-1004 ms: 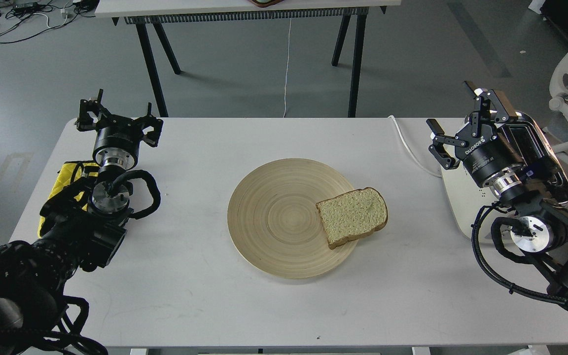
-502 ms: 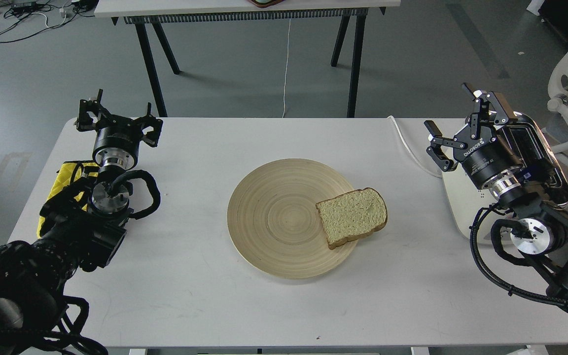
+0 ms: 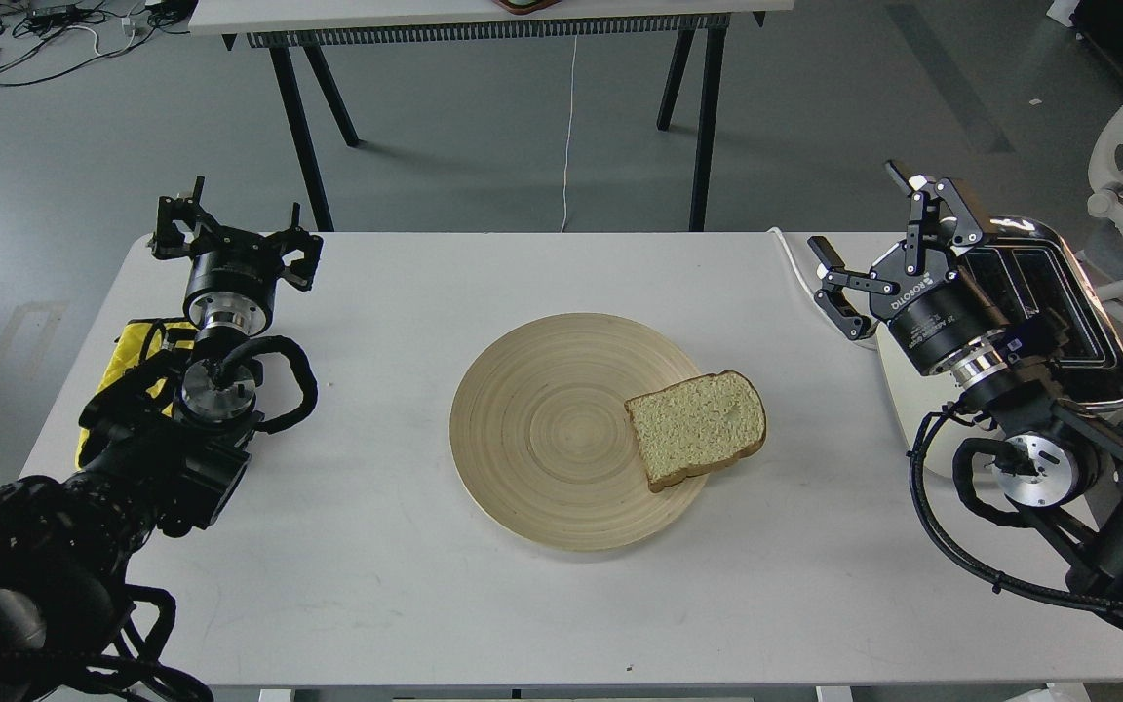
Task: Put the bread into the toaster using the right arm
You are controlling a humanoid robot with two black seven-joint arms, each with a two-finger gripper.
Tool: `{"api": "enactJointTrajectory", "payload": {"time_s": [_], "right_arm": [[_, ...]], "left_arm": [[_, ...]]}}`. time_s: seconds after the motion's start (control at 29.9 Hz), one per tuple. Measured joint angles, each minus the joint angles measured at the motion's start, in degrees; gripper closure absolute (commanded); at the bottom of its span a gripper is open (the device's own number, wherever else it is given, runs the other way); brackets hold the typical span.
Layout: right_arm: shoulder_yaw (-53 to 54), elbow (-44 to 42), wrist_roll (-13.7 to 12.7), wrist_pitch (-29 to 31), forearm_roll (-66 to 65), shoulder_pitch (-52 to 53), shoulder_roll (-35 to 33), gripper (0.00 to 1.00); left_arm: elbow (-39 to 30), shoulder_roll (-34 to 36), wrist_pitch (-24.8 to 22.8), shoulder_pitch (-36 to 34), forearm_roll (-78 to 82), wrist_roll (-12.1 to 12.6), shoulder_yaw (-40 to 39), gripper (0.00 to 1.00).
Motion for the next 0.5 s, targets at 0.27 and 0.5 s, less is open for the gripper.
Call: {"api": "enactJointTrajectory", "payload": {"time_s": [0.27,0.5], "right_arm": [[-0.18,4.93,0.01,-5.94,-5.02,0.75,-2.19,0.00],[-3.79,10.10,-3.82,-24.44,-30.00,1.37,-3.73,0.00]], "left_arm": [[0.00,0.00,0.00,0.00,0.00,-0.07,-0.01,0.00],[0.01,0.00,0.00,0.00,0.00,-0.07,-0.01,0.00]]}}
